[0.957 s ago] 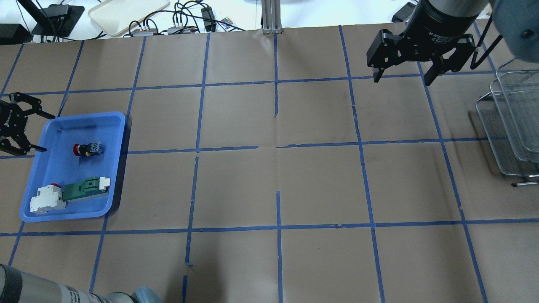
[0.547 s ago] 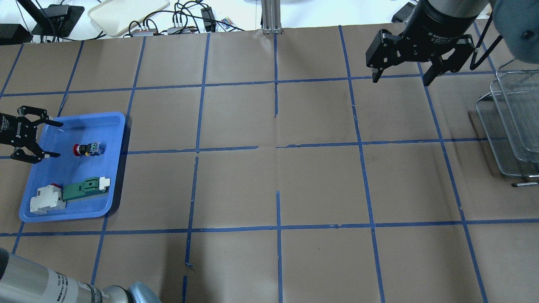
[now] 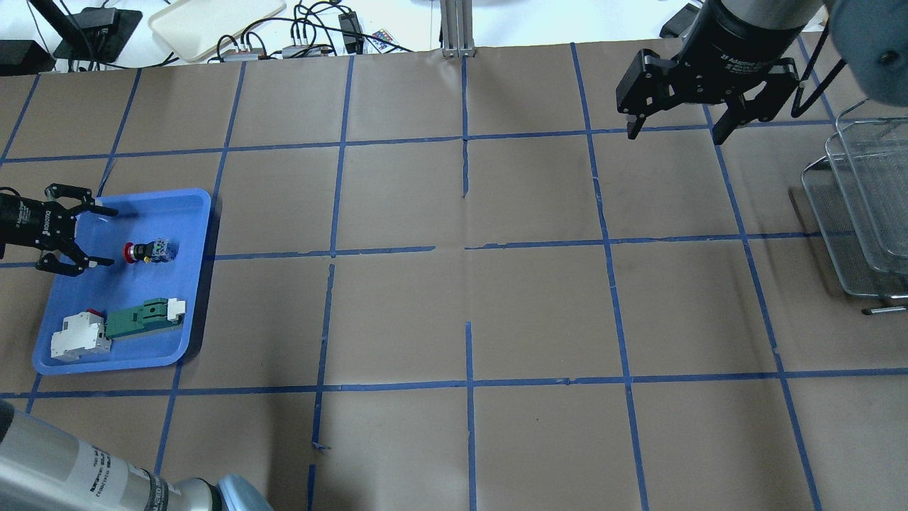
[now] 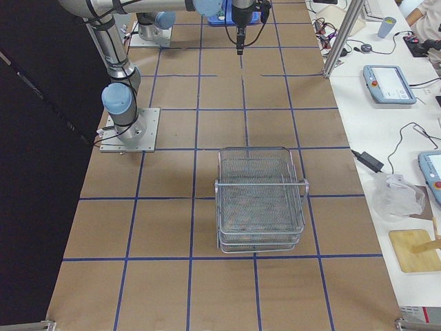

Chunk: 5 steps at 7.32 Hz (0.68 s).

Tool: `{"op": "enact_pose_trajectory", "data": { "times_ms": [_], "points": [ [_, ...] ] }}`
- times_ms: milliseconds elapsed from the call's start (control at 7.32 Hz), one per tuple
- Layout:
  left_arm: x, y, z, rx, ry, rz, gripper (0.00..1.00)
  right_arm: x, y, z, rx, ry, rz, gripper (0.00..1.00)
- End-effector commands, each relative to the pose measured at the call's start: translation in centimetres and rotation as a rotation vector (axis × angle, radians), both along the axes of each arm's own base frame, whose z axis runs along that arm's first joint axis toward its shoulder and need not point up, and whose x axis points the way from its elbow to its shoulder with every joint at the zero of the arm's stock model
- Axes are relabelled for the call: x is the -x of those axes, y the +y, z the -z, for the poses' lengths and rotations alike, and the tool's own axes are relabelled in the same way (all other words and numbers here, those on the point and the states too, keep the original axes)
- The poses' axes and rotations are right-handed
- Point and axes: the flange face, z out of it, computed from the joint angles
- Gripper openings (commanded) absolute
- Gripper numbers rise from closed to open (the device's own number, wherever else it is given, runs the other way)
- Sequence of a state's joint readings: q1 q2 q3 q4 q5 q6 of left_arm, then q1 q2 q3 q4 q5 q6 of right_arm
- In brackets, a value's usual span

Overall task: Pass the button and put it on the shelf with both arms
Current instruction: 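Move the left gripper low toward the red push button in the tray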

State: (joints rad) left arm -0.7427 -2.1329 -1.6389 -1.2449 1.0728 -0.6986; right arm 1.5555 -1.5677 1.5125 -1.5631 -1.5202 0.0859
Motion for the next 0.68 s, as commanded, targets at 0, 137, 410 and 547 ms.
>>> {"op": "enact_pose_trajectory", "data": {
  "times_ms": [0,137,410,547],
  "points": [
    [0.49,-0.25,0.57,-0.003,0.004,0.019,0.99,0.08,0.0,0.0,0.0,0.008,-0.003,1.0],
    [0.62,-0.27,0.81,0.003,0.004,0.035,1.0,0.06,0.0,0.0,0.0,0.006,-0.003,1.0],
    [0.68,-0.2,0.9,0.018,0.001,0.066,1.0,0.02,0.0,0.0,0.0,0.002,-0.003,1.0],
    [0.95,-0.05,1.2,0.015,0.005,0.073,1.0,0.03,0.0,0.0,0.0,0.003,-0.003,1.0]
  ]
}}
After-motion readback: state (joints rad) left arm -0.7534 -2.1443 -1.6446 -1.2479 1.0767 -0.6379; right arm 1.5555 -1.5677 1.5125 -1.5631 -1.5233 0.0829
